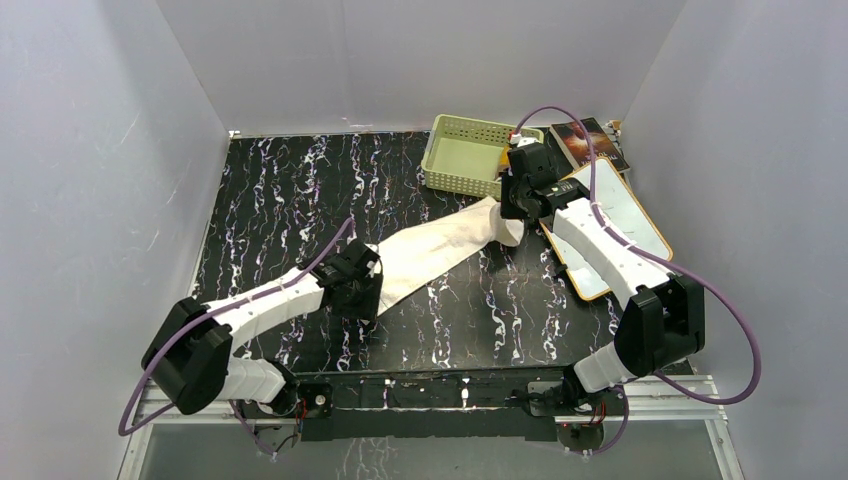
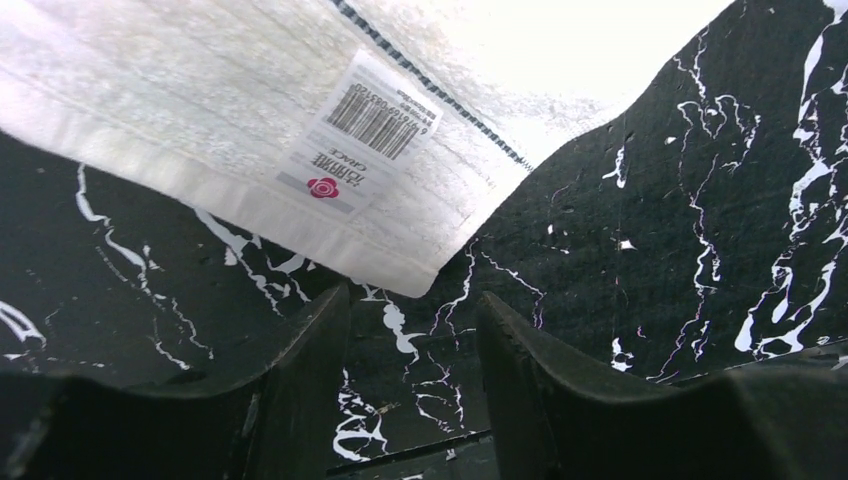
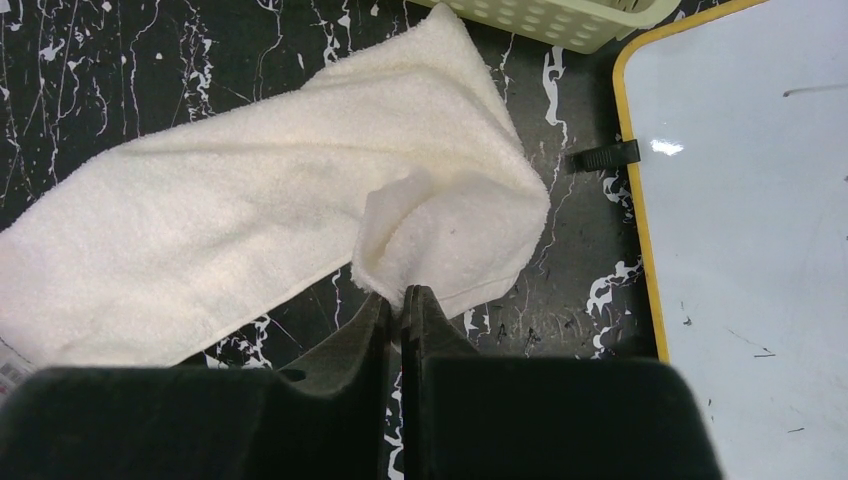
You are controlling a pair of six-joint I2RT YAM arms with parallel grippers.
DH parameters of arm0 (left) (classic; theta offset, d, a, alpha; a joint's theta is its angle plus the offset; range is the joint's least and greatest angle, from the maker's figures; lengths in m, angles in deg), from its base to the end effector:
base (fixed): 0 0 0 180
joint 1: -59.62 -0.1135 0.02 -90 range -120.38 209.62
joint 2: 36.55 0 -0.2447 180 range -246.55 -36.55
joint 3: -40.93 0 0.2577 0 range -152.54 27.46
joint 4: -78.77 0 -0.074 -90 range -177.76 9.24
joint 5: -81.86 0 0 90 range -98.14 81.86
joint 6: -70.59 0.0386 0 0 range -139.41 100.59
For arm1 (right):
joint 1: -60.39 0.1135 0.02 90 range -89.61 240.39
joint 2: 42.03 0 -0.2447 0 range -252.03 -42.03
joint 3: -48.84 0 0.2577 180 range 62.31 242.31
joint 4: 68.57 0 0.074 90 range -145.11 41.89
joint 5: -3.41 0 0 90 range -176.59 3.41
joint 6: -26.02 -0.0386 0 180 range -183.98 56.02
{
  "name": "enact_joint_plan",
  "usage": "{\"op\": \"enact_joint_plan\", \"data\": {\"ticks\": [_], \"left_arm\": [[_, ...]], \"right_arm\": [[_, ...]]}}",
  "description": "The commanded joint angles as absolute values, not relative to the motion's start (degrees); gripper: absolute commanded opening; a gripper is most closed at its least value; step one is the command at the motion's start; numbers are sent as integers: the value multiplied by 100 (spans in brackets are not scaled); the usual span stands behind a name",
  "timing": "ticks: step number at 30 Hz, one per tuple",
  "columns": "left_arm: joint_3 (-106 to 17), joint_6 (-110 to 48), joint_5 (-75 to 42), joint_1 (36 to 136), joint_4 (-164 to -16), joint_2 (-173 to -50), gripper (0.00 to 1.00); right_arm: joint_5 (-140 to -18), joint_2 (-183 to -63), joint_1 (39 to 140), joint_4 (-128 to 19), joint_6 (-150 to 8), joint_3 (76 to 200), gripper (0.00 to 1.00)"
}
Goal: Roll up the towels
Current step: Flatten out the towel at the center of the board.
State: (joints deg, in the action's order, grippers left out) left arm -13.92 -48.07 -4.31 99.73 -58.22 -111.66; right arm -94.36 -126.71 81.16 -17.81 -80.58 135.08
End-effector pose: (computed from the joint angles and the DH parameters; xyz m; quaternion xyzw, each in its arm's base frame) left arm 0.1925 -0.1588 0.1603 0.0893 0.9683 -0.1036 0.2090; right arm 0.3088 0.1115 0.2792 -0.0104 0.9354 0.0513 0.3498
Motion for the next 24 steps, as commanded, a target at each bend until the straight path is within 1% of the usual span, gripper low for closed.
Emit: {"op": "enact_joint_plan", "data": {"ticks": [1, 8, 11, 14, 15, 16, 17, 18, 21, 24], "left_arm": [[-1278, -4887, -599, 10047, -6170, -11232, 47], [-1248, -4841, -638, 10063, -6271, -11467, 46], [-1234, -4856, -641, 10067, -6253, -11798, 46], [-1220, -4917, -593, 10074, -6131, -12088, 42], [-1210, -4949, -557, 10074, -6086, -12170, 39], [-1202, -4983, -523, 10070, -6031, -12235, 31], [-1201, -5008, -493, 10074, -5985, -12279, 18], [-1200, -5037, -483, 10071, -5937, -12288, 0], [-1307, -4963, -696, 10068, -5772, -12086, 0], [-1939, -4754, -708, 9993, -5178, -11918, 0]], "right_arm": [[-9411, -12630, 8095, -2092, -8038, 13615, 0], [-9364, -12637, 8085, -2088, -8044, 13587, 0], [-9365, -12627, 8087, -2083, -8041, 13573, 0], [-9381, -12593, 8079, -2075, -8046, 13539, 0], [-9382, -12582, 8078, -2075, -8043, 13527, 0], [-9388, -12567, 8078, -2075, -8045, 13514, 0], [-9395, -12548, 8077, -2068, -8049, 13500, 0], [-9404, -12534, 8071, -2066, -8050, 13493, 0], [-9441, -12481, 8035, -2065, -8041, 13499, 0], [-9409, -12435, 7964, -2094, -8040, 13547, 0]]}}
